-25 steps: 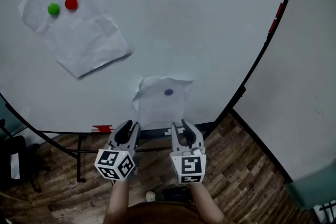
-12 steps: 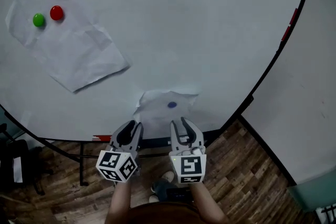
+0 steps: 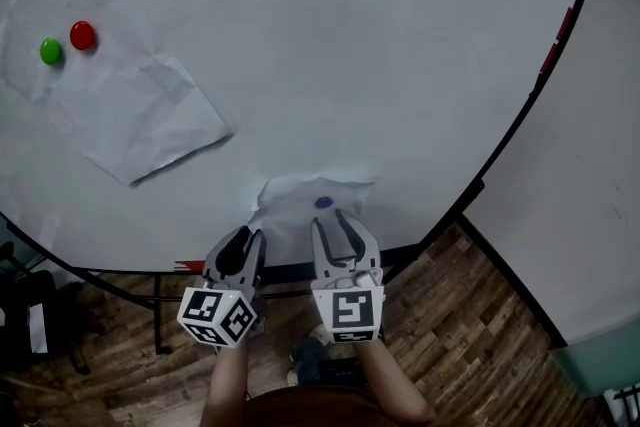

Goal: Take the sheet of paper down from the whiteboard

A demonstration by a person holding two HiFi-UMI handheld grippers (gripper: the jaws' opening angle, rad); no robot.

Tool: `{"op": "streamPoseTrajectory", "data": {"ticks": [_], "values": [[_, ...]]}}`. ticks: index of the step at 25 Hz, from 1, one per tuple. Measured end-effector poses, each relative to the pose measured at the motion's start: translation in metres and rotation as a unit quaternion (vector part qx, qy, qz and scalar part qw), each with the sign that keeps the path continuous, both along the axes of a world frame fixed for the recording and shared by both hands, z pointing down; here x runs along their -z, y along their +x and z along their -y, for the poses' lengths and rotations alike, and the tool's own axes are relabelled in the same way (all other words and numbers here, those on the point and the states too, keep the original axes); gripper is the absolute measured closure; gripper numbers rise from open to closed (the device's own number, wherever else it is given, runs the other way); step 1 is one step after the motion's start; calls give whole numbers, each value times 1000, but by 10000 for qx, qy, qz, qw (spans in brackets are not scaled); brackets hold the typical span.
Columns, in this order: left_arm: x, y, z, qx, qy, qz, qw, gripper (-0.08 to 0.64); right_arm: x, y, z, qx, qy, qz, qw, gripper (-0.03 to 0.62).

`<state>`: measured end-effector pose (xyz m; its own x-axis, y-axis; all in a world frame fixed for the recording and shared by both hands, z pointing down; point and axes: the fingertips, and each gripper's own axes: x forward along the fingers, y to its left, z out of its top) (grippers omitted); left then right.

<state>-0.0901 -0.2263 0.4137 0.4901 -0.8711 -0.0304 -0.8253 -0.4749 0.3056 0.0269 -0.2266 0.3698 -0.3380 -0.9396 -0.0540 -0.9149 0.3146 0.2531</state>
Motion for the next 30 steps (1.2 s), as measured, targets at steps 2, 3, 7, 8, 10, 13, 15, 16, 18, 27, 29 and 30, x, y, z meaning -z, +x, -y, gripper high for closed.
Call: {"op": "streamPoseTrajectory", "data": {"ticks": [2, 3, 7, 8, 10, 13, 15, 16, 18, 27, 29, 30], "values": [[1, 0, 2, -15, 8, 7, 10000, 449, 1, -2, 3, -13, 22, -16, 10000, 456], [2, 0, 3, -20, 16, 5, 10000, 450, 2, -3, 5, -31, 45, -24, 10000, 454], [6, -1, 8, -76, 98, -62, 9999, 450, 5, -3, 12, -110, 115, -52, 9999, 451], [7, -1, 8, -97, 125, -84, 9998, 451, 5, -3, 13, -121, 122, -61, 9998, 451], [9, -1, 9, -105, 176, -115, 9997, 454, 7, -4, 15, -171, 185, -101, 9996, 451], [12, -2, 12, -98, 223, -137, 9996, 454, 9, -4, 19, -317, 333, -189, 9988, 453], [11, -4, 13, -88, 215, -150, 9996, 454, 8, -5, 20, -355, 364, -233, 9984, 453], [10, -4, 14, -83, 208, -154, 9996, 454, 8, -6, 21, -360, 394, -250, 9983, 453], [9, -5, 15, -72, 214, -159, 9996, 459, 8, -6, 22, -365, 453, -274, 9979, 453], [10, -1, 15, -174, 244, -82, 9995, 494, 8, -4, 23, -450, 726, -441, 9954, 460], [11, 1, 16, -187, 242, -73, 9995, 499, 9, -4, 24, -425, 704, -467, 9955, 456], [11, 1, 16, -189, 239, -84, 9995, 502, 9, -4, 24, -415, 687, -487, 9956, 456]]}}
